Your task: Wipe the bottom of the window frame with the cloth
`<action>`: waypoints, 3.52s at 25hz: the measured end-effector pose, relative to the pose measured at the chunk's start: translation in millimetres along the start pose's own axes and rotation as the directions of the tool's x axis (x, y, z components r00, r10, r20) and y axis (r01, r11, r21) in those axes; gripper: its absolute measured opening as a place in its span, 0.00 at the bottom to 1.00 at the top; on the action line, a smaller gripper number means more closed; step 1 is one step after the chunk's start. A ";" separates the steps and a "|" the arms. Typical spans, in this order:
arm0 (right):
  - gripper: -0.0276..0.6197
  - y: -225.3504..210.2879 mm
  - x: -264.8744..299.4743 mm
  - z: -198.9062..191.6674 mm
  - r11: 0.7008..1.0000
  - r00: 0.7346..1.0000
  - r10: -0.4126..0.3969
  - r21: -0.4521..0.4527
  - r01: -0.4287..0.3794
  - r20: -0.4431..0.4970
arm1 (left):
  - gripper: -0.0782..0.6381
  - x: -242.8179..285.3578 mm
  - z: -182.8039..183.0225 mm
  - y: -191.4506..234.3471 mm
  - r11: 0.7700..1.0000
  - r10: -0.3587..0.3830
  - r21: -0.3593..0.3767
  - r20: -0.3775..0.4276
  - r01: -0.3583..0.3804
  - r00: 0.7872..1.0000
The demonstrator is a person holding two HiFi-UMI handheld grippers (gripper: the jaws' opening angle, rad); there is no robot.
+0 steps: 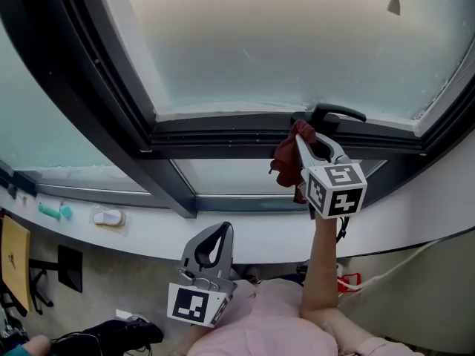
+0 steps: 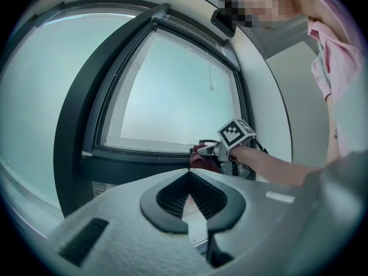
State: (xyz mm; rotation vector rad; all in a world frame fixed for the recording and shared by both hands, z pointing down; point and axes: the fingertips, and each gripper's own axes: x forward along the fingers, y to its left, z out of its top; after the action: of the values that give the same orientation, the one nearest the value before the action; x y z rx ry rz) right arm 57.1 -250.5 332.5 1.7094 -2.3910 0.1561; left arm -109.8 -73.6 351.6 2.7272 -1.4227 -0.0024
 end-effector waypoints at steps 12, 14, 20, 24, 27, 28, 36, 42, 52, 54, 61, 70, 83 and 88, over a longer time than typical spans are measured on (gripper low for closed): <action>0.14 -30.7 -13.7 -4.8 0.998 0.998 -0.051 0.046 0.050 0.023 | 0.11 -0.8 0.7 -7.0 1.000 0.011 0.013 -0.008 -0.011 1.000; 0.14 -33.0 -14.8 -5.0 0.997 0.998 -0.055 0.053 0.054 0.026 | 0.11 -0.9 1.8 -7.2 1.000 0.012 0.016 -0.009 -0.012 1.000; 0.14 -47.8 -20.5 -6.5 0.993 0.995 -0.093 0.076 0.090 0.034 | 0.11 -1.6 0.1 -7.3 1.000 0.010 0.015 -0.014 -0.010 1.000; 0.14 -51.8 -23.0 -6.9 0.991 0.992 -0.122 0.066 0.119 0.040 | 0.11 -3.0 0.4 -5.8 1.000 0.005 0.012 -0.011 -0.005 1.000; 0.14 -51.5 -23.9 -6.4 0.988 0.987 -0.152 0.036 0.150 0.050 | 0.11 -5.5 -0.2 -4.0 1.000 0.002 0.008 -0.011 -0.002 1.000; 0.14 -51.4 -24.3 -6.5 0.987 0.985 -0.161 0.026 0.160 0.053 | 0.11 -6.7 -0.3 -3.1 1.000 0.002 0.006 -0.010 -0.002 1.000; 0.14 -36.9 -33.6 5.8 0.981 0.976 -0.190 -0.025 0.194 0.110 | 0.11 -20.5 -0.5 8.4 1.000 -0.012 -0.001 0.000 0.012 1.000; 0.14 40.0 -31.4 43.2 0.998 0.970 -0.055 0.008 0.055 0.236 | 0.11 -29.5 10.3 26.1 0.999 -0.027 -0.033 0.037 0.028 0.999; 0.14 225.1 21.5 62.4 0.964 0.940 0.263 -0.098 -0.247 0.217 | 0.11 -72.7 10.2 85.7 1.000 0.020 -0.008 -0.014 -0.020 1.000; 0.14 256.9 32.4 59.8 0.948 0.928 0.315 -0.117 -0.297 0.200 | 0.11 -82.9 9.7 100.1 0.999 0.051 -0.006 -0.010 -0.051 0.999; 0.14 316.5 76.0 36.6 0.917 0.919 0.381 -0.168 -0.362 0.104 | 0.11 -111.5 8.1 137.8 0.990 0.140 -0.013 -0.009 -0.140 0.990; 0.13 318.7 108.7 16.8 0.930 0.938 0.341 -0.169 -0.325 0.070 | 0.11 -117.0 4.1 157.5 0.987 0.156 -0.028 -0.022 -0.157 0.988; 0.13 306.3 102.7 20.0 0.934 0.949 0.307 -0.213 -0.286 0.073 | 0.11 -106.3 0.5 153.0 0.994 0.104 -0.037 -0.035 -0.105 0.994; 0.13 281.4 97.0 26.3 0.953 0.961 0.258 -0.190 -0.237 0.095 | 0.11 -102.9 1.9 149.4 0.995 0.089 -0.035 -0.030 -0.090 0.996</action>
State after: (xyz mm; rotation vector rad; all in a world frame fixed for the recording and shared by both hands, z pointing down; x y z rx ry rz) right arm -241.6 -253.5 336.4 1.3729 -2.6117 -0.1235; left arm -291.2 -74.6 355.5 2.6219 -1.5206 0.0146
